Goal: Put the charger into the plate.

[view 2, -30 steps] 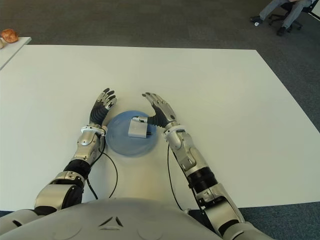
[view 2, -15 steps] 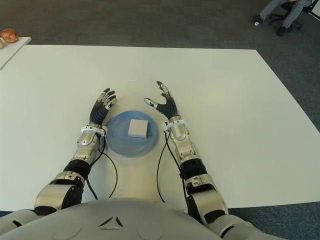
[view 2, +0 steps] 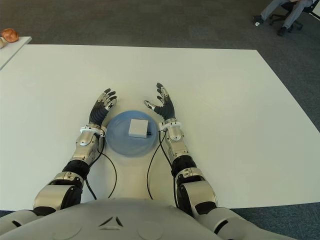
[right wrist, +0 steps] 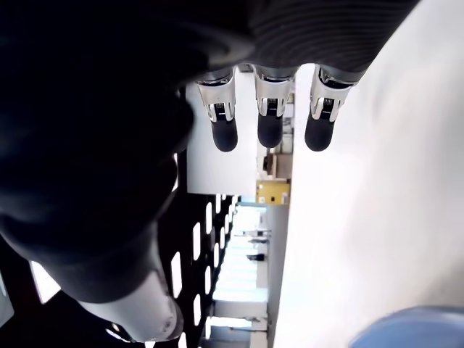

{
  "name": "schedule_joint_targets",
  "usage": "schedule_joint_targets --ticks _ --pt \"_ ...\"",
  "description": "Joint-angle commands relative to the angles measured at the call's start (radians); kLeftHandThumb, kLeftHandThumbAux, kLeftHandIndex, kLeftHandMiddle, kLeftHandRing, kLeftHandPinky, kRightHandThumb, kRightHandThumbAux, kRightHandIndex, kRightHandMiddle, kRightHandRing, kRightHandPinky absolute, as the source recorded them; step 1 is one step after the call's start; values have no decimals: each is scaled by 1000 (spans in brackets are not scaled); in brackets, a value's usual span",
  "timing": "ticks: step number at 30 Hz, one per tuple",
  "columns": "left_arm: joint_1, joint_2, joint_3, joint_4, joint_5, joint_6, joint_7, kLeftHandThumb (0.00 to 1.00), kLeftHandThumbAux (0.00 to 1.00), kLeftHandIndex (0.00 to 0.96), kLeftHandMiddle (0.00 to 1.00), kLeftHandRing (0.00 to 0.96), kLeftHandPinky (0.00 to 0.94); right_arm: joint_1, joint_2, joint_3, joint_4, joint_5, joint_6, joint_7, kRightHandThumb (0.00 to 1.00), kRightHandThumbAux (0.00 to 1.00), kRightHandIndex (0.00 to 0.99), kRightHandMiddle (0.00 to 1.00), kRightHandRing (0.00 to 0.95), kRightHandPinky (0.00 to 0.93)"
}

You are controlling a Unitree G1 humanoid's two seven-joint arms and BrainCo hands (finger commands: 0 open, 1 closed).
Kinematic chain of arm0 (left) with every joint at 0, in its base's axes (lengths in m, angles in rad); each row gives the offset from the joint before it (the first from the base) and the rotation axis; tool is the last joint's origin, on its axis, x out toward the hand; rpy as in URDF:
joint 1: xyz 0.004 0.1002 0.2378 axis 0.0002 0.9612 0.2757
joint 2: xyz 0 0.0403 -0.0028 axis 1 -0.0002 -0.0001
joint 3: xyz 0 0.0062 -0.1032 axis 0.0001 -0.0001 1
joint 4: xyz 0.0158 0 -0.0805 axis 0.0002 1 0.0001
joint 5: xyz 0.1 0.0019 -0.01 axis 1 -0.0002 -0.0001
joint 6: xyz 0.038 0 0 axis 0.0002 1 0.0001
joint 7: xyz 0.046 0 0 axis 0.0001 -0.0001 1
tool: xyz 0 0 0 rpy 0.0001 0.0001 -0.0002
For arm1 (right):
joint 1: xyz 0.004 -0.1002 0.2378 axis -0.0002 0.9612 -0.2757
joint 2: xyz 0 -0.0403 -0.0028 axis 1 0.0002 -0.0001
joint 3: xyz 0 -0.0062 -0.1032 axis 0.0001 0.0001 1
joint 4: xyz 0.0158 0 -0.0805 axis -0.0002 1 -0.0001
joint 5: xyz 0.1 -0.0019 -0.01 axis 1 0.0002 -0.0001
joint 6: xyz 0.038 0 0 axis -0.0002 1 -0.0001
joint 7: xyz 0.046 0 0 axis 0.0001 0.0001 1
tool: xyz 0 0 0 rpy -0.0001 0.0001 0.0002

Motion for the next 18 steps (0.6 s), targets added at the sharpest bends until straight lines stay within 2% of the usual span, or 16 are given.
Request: schedule_joint_targets --ticks 1,7,10,18 --pt "82 10 3 58 4 55 -4 0 543 86 157 158 180 -18 11 -29 144 22 -32 10 1 863 72 54 29 65" --pt "81 16 3 63 5 52 -3 0 536 87 161 162 182 -28 26 -35 156 23 -49 43 0 866 87 70 41 78" --pt "77 20 4 72 6 49 -4 0 528 85 159 160 177 -5 33 -22 90 21 -29 70 0 884 104 80 55 89" --pt "68 25 5 89 5 47 -4 0 511 86 156 154 170 -5 16 -10 88 -19 49 45 0 899 121 91 70 80"
